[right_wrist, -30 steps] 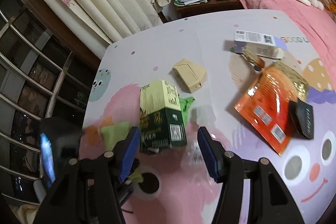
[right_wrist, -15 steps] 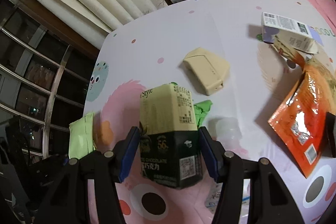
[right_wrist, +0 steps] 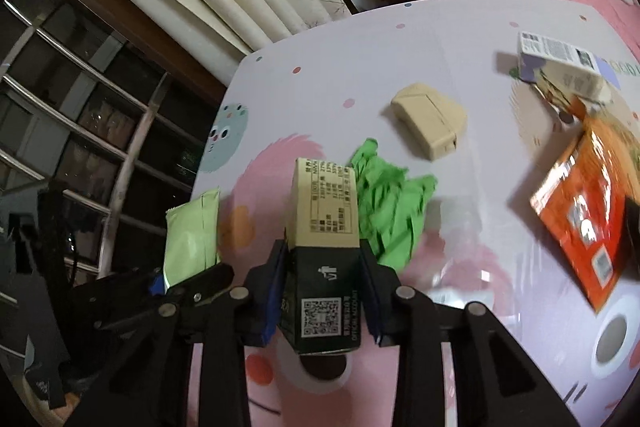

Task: Collect trash
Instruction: 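Grasp the light green packet with the left tool while the right tool grasps the chocolate box, then carry the green packet and chocolate box down toward the bin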

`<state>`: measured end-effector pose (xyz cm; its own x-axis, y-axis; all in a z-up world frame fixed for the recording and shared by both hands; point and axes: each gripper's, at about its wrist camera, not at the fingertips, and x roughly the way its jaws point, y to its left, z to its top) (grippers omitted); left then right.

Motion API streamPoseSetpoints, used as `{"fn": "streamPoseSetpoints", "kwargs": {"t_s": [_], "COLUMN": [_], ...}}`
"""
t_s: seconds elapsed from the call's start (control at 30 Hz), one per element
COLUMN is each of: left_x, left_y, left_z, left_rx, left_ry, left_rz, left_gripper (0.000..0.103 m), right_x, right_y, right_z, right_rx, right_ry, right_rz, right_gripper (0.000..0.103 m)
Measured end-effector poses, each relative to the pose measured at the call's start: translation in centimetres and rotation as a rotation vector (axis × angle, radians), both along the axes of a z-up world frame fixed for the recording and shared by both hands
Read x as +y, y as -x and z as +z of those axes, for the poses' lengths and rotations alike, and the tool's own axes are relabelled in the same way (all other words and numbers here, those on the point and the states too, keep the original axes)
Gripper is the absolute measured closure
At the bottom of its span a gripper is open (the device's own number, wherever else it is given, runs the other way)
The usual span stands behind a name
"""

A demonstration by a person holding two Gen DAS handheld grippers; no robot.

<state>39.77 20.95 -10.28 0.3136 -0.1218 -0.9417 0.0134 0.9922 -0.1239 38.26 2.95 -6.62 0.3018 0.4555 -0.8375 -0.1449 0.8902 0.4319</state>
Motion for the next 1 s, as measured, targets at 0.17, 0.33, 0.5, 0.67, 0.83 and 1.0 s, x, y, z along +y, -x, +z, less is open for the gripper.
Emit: {"fn": "streamPoseSetpoints", "kwargs": {"t_s": [0.17, 0.33, 0.5, 0.67, 0.83, 1.0], "left_x": [-1.0, -3.0, -6.4, -11.0, -15.2, -18.4], "left_y": [2.9, 7.7, 13.4, 20.0, 26.5, 32.3], "left_z": [1.8, 4.4, 6.7, 8.6, 9.3, 8.7], "left_rx": [-0.023, -0.059, -0.088, -0.12, -0.136, -0.124], "left_ry": [-0.008, -0.004, -0.003, 0.012, 0.032, 0.053], "left_rz": [-0.013, -0.014, -0.033, -0.074, -0.108, -0.153], "left_gripper": [0.084, 0.084, 0.084, 0.084, 0.084, 0.084], "right_x": [-1.1, -3.3, -7.0, -11.5, -15.4, -18.3], "right_y": [3.6, 8.6, 14.8, 21.7, 28.0, 33.2], "right_z": [2.3, 4.8, 6.8, 8.1, 8.2, 6.4], "right_rx": [-0.021, -0.05, -0.071, -0.086, -0.079, -0.036], "right_ry": [-0.038, -0.065, -0.072, -0.055, -0.035, -0.029], "right_rz": [0.004, 0.01, 0.012, 0.005, -0.003, -0.019], "right_gripper": [0.07, 0.071, 0.073, 0.073, 0.074, 0.074]}}
